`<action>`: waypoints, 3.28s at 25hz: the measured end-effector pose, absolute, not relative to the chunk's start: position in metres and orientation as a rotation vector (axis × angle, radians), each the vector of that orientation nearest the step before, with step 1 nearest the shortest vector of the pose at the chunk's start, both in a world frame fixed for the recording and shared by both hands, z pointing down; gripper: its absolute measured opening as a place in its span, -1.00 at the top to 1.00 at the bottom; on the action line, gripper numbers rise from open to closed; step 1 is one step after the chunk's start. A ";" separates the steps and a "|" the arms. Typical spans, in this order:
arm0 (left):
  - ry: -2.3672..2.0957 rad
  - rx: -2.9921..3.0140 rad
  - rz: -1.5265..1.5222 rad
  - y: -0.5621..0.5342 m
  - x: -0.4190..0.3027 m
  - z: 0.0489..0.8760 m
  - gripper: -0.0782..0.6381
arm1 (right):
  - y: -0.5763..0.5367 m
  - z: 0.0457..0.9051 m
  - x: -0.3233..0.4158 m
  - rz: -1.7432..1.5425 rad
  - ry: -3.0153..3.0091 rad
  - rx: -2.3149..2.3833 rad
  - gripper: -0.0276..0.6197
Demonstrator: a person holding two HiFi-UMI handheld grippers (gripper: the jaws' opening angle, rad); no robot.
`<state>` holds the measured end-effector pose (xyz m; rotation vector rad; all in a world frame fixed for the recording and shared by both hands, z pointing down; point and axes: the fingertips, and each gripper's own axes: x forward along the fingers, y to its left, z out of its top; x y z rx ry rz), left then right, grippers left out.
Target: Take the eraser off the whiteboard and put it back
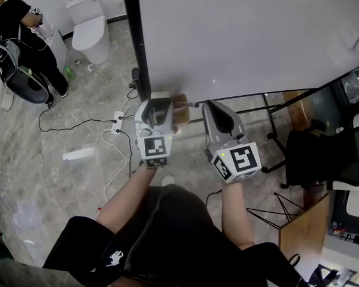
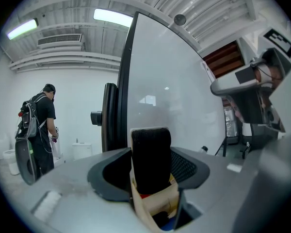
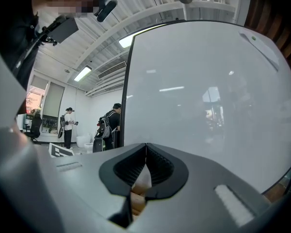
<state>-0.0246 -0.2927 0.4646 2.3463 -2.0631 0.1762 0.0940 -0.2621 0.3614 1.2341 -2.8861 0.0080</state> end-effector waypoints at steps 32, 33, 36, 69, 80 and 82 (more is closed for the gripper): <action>-2.104 2.305 0.295 -0.297 -0.031 0.491 -0.07 | -0.259 0.368 0.077 0.005 -2.861 1.174 0.88; -2.101 2.315 0.290 -0.297 -0.031 0.490 -0.07 | -0.259 0.368 0.076 0.006 -2.861 1.177 0.88; -2.088 2.336 0.273 -0.295 -0.031 0.484 -0.07 | -0.257 0.367 0.073 0.009 -2.857 1.192 0.88; -1.664 2.711 0.023 -0.233 -0.072 0.378 0.40 | -0.215 0.348 0.057 0.008 -2.758 1.558 0.89; -1.626 2.752 0.044 -0.214 -0.114 0.365 0.70 | -0.196 0.347 0.061 0.009 -2.722 1.640 0.89; -1.630 2.746 0.046 -0.212 -0.119 0.364 0.73 | -0.195 0.346 0.060 0.006 -2.717 1.644 0.89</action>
